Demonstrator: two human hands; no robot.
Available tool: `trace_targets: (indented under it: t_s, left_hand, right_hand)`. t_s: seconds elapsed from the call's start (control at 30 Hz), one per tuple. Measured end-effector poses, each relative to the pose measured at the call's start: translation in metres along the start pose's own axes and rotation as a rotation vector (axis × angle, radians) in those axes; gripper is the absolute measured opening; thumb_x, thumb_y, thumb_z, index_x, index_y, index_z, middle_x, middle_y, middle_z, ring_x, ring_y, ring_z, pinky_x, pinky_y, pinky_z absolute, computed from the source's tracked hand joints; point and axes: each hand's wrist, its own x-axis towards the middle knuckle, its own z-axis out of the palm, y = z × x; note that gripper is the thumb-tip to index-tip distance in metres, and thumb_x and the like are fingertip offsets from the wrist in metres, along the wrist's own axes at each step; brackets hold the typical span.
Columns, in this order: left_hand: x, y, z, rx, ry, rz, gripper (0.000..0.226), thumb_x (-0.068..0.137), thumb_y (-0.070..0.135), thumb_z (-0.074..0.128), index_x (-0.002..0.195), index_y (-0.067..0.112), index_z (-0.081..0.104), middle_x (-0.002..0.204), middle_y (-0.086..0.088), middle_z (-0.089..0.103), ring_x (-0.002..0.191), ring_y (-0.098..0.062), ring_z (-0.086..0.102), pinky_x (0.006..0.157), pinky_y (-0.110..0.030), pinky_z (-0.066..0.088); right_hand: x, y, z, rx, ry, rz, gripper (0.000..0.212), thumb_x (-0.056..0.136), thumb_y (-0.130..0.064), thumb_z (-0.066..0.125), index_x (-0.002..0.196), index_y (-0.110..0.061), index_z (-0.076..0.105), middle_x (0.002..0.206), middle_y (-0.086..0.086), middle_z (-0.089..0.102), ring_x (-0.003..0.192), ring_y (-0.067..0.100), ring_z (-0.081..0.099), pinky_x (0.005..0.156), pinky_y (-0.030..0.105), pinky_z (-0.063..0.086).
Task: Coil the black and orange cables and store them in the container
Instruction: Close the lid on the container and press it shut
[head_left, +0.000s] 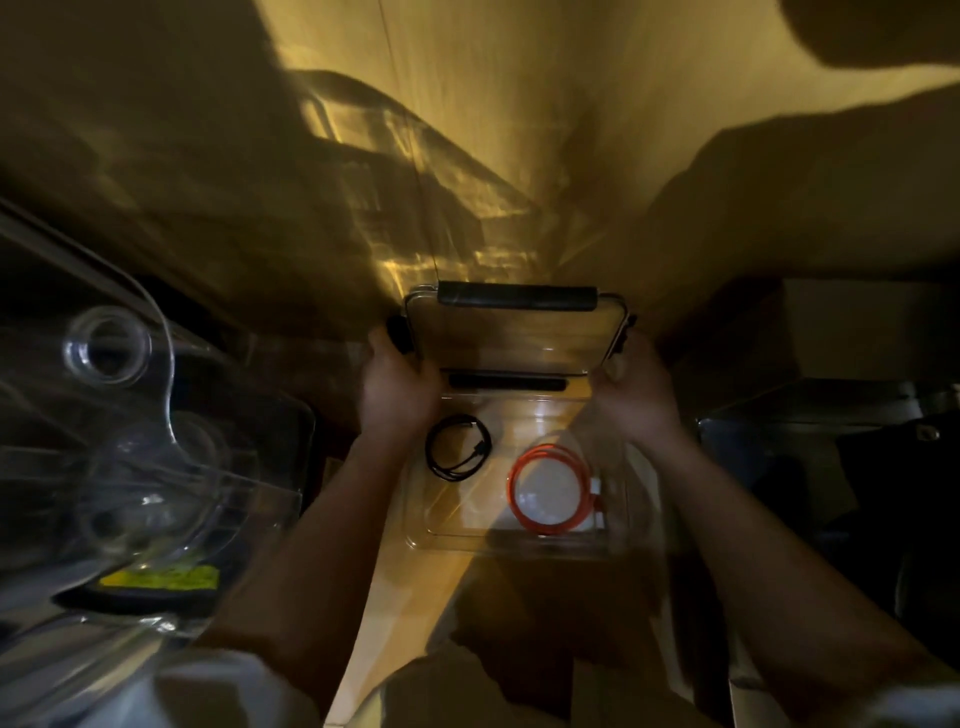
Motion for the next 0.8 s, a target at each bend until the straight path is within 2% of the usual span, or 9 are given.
trace_targets:
  t_s: [0.13, 0.2, 0.3, 0.4, 0.5, 0.57, 0.67, 0.73, 0.8]
  left_hand:
    - [0.021, 0.006, 0.001, -0.185, 0.026, -0.084, 0.046, 0.089, 0.018, 0.059, 0.133, 0.010, 0.047, 0.115, -0.002, 0.060, 0.101, -0.018, 0.058, 0.078, -0.032, 0.047]
    - [0.029, 0.005, 0.002, -0.231, 0.023, -0.113, 0.042, 0.087, 0.017, 0.057, 0.129, 0.009, 0.056, 0.115, -0.006, 0.066, 0.103, -0.022, 0.064, 0.078, -0.032, 0.053]
    - [0.034, 0.001, 0.004, -0.305, 0.058, -0.139, 0.039, 0.089, 0.010, 0.056, 0.129, 0.010, 0.058, 0.110, -0.002, 0.065, 0.098, -0.016, 0.063, 0.071, -0.018, 0.047]
    - [0.035, -0.003, 0.009, -0.348, 0.048, -0.135, 0.038, 0.092, 0.004, 0.056, 0.130, 0.008, 0.057, 0.118, -0.008, 0.066, 0.106, -0.018, 0.064, 0.084, -0.024, 0.050]
    - [0.035, -0.003, 0.015, -0.349, 0.069, -0.126, 0.036, 0.096, 0.004, 0.055, 0.132, 0.010, 0.056, 0.122, -0.007, 0.063, 0.107, -0.013, 0.059, 0.074, -0.011, 0.046]
    - [0.037, -0.002, 0.018, -0.361, 0.086, -0.146, 0.034, 0.098, 0.006, 0.053, 0.131, 0.011, 0.057, 0.121, -0.006, 0.062, 0.106, -0.011, 0.057, 0.076, -0.014, 0.044]
    - [0.039, -0.002, 0.018, -0.428, 0.109, -0.199, 0.031, 0.099, 0.005, 0.048, 0.127, 0.012, 0.060, 0.119, -0.007, 0.064, 0.107, -0.016, 0.061, 0.083, -0.024, 0.047]
    - [0.037, 0.000, 0.017, -0.459, 0.120, -0.225, 0.031, 0.099, 0.003, 0.047, 0.126, 0.011, 0.061, 0.121, -0.010, 0.065, 0.108, -0.018, 0.062, 0.087, -0.027, 0.050]
    - [0.033, -0.001, 0.015, -0.481, 0.140, -0.221, 0.031, 0.100, 0.002, 0.047, 0.126, 0.009, 0.062, 0.124, -0.013, 0.065, 0.111, -0.020, 0.062, 0.091, -0.027, 0.051]
  right_hand:
    - [0.010, 0.003, 0.011, 0.115, 0.001, 0.161, 0.063, 0.085, -0.019, 0.067, 0.140, -0.009, 0.039, 0.136, 0.014, 0.055, 0.124, 0.030, 0.053, 0.103, 0.037, 0.044]
    - [0.013, 0.005, 0.015, 0.207, 0.005, 0.216, 0.061, 0.085, -0.017, 0.067, 0.138, -0.009, 0.039, 0.136, 0.014, 0.053, 0.123, 0.029, 0.053, 0.105, 0.044, 0.044]
    - [0.016, 0.007, 0.016, 0.319, 0.045, 0.253, 0.051, 0.085, -0.006, 0.066, 0.131, -0.007, 0.044, 0.124, 0.010, 0.056, 0.113, 0.021, 0.055, 0.094, 0.033, 0.046]
    - [0.018, 0.007, 0.015, 0.391, 0.077, 0.282, 0.044, 0.085, -0.005, 0.067, 0.124, -0.010, 0.048, 0.113, 0.005, 0.055, 0.103, 0.016, 0.054, 0.085, 0.028, 0.042]
    - [0.017, 0.006, 0.015, 0.396, 0.083, 0.299, 0.032, 0.084, -0.011, 0.068, 0.108, -0.022, 0.050, 0.098, -0.002, 0.055, 0.091, 0.014, 0.054, 0.077, 0.027, 0.041]
    - [0.016, 0.006, 0.014, 0.409, 0.092, 0.310, 0.030, 0.083, -0.016, 0.069, 0.103, -0.026, 0.050, 0.093, -0.006, 0.054, 0.086, 0.013, 0.054, 0.070, 0.025, 0.040]
    - [0.014, 0.006, 0.013, 0.451, 0.089, 0.332, 0.024, 0.081, -0.022, 0.069, 0.093, -0.033, 0.051, 0.100, 0.002, 0.058, 0.090, 0.019, 0.057, 0.076, 0.033, 0.046]
    - [0.012, 0.007, 0.014, 0.502, 0.077, 0.352, 0.023, 0.081, -0.025, 0.067, 0.096, -0.032, 0.051, 0.106, 0.007, 0.058, 0.095, 0.022, 0.058, 0.084, 0.042, 0.049]
    - [0.009, 0.006, 0.012, 0.538, 0.075, 0.346, 0.017, 0.082, -0.026, 0.062, 0.095, -0.028, 0.052, 0.100, 0.007, 0.057, 0.091, 0.021, 0.057, 0.086, 0.046, 0.049]
